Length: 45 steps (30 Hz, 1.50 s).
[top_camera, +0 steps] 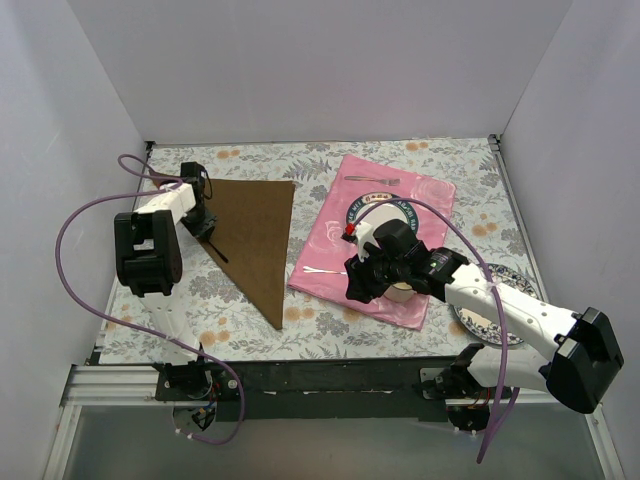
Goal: Fold the napkin, place the utensils inside, and roll it up
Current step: Place the utensil onto the napkin
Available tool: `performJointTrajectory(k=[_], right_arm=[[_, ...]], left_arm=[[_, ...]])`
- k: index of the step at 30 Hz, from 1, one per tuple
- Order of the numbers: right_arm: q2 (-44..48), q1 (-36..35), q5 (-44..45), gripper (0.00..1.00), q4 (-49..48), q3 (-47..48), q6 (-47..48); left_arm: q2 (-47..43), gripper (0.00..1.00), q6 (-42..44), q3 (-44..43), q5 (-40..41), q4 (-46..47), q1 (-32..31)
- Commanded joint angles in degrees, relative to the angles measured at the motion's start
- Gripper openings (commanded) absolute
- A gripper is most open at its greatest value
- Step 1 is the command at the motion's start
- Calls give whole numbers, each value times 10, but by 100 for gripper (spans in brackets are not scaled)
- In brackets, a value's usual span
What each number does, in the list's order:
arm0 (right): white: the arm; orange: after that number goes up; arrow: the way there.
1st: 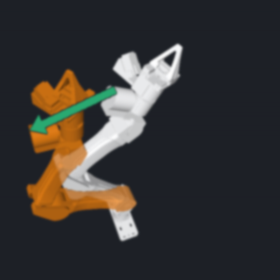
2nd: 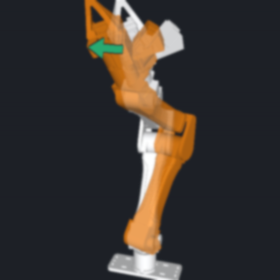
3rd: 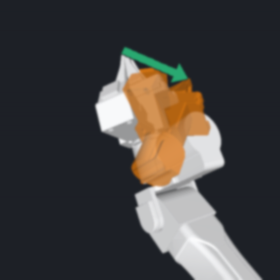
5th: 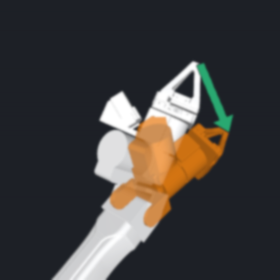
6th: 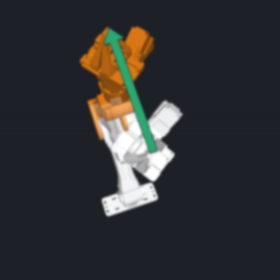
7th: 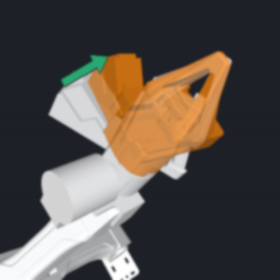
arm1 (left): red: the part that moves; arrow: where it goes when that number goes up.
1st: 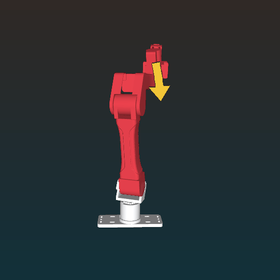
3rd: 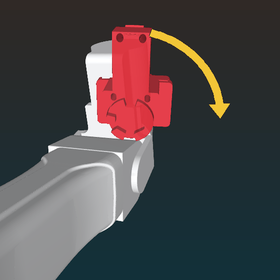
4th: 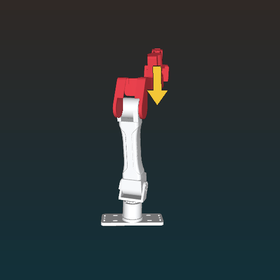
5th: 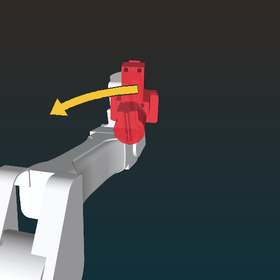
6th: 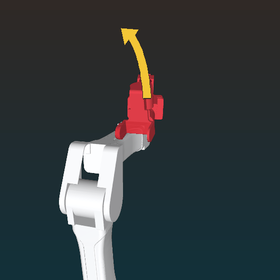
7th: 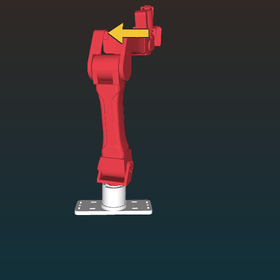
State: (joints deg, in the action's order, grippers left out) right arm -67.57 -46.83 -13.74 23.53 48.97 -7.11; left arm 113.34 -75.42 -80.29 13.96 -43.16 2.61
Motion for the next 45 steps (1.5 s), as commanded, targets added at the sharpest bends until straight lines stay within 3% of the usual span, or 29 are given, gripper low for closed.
performJointTrajectory(k=[1, 30, 37, 38, 41, 45], right_arm=[[-1, 3, -9, 50, -18, 17, 2], [-6, 3, -14, 50, -21, 13, -4], [-11, 3, -18, 50, -22, 15, -4], [-11, 4, -17, 50, -21, 16, -4], [-12, 4, -17, 50, -22, 16, -5], [-24, 3, -21, 50, -26, 17, -11]], left_arm=[[-20, 0, -2, 1, -10, 11, -8], [-31, 1, 31, 3, 23, 8, -16], [-71, 48, 49, -9, 43, 4, -16], [-80, 62, 53, -12, 43, 10, -16], [-118, 73, 74, -24, 58, 35, -13], [-112, 70, 89, -29, -15, 122, 56]])
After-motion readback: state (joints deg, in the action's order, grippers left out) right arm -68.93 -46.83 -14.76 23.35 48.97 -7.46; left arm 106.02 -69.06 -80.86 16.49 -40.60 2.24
